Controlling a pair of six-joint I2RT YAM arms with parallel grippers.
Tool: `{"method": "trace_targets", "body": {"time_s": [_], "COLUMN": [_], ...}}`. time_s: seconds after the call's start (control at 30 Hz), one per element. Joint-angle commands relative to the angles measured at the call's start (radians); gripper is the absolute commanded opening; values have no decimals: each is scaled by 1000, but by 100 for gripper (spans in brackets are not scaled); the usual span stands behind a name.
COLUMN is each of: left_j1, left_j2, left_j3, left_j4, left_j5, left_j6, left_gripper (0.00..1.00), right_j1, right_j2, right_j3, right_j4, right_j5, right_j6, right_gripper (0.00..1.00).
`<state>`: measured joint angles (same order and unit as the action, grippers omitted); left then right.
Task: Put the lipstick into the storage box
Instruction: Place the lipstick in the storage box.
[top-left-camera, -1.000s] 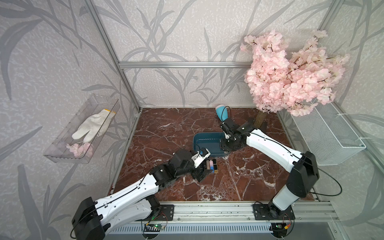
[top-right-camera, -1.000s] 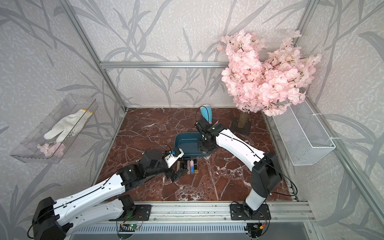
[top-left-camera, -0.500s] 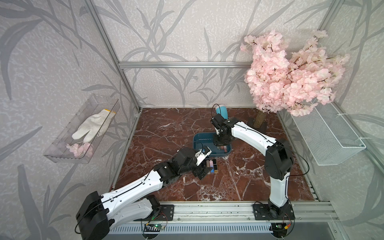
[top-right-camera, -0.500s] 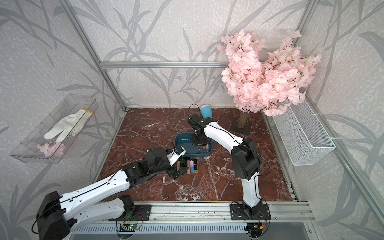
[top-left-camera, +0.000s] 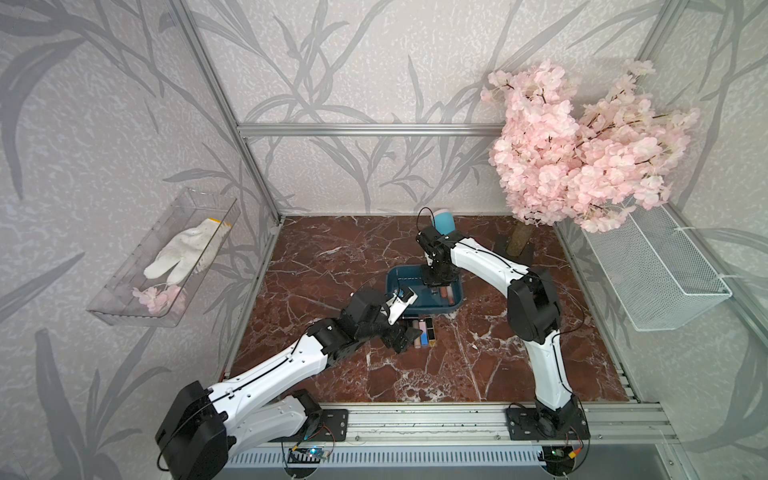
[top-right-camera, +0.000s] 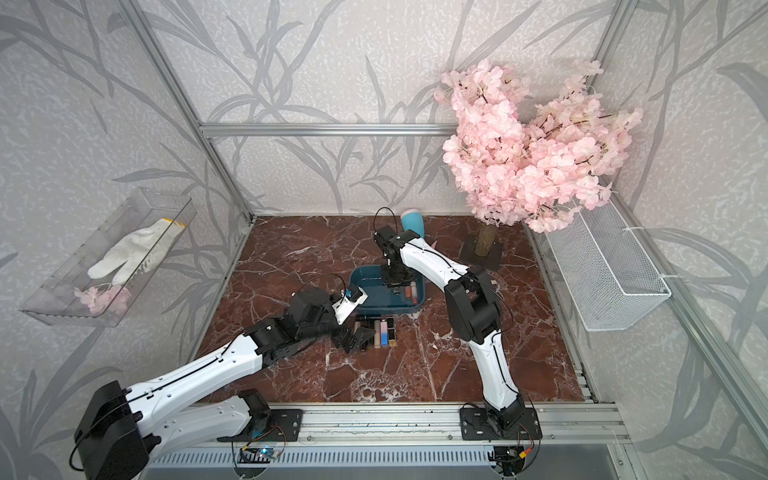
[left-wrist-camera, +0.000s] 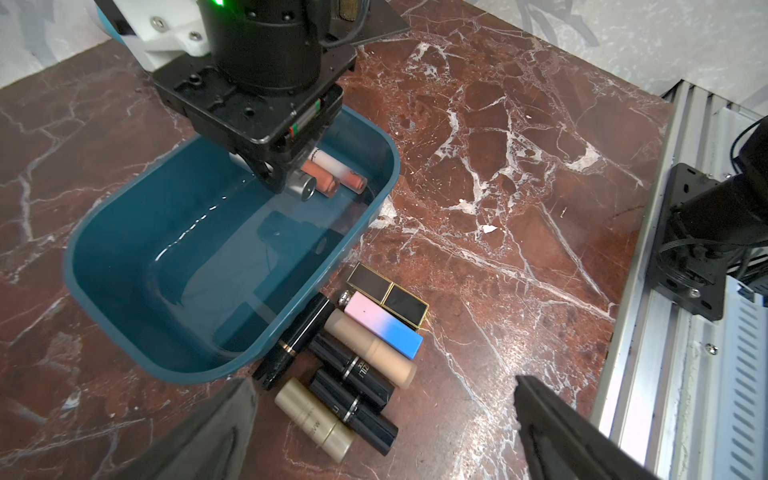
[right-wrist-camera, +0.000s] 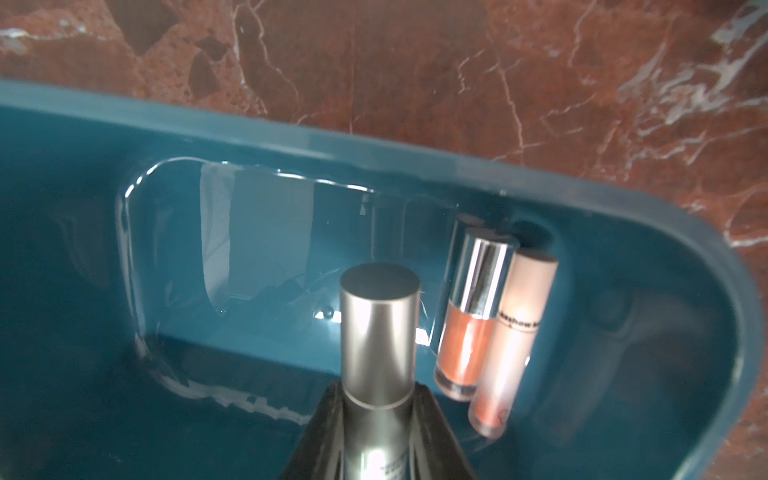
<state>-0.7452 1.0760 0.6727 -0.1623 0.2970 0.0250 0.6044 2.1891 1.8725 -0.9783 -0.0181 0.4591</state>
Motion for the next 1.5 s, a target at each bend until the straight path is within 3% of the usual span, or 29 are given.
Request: {"method": "trace_targets", "body": {"time_s": [0.0, 0.93, 1.27, 1.47], "left_j1": [16, 59, 59, 61], "left_j2": [13, 70, 28, 1], "left_j3": [29, 41, 25, 10], "left_j4": [30, 43, 8, 1], "left_j5": [82, 189, 174, 165], "left_j6": [-25, -41, -40, -39], "left_gripper": [100, 100, 100, 100], "right_j1": [-14, -32, -31, -32], "right_j2": [27, 98, 103, 89], "right_j3": [36, 7, -26, -32], "right_j4": [-36, -19, -7, -12], "right_j5": [3, -5, 3, 10], "right_j6": [-13, -10, 3, 13], "right_gripper": [17, 19, 24, 36]}}
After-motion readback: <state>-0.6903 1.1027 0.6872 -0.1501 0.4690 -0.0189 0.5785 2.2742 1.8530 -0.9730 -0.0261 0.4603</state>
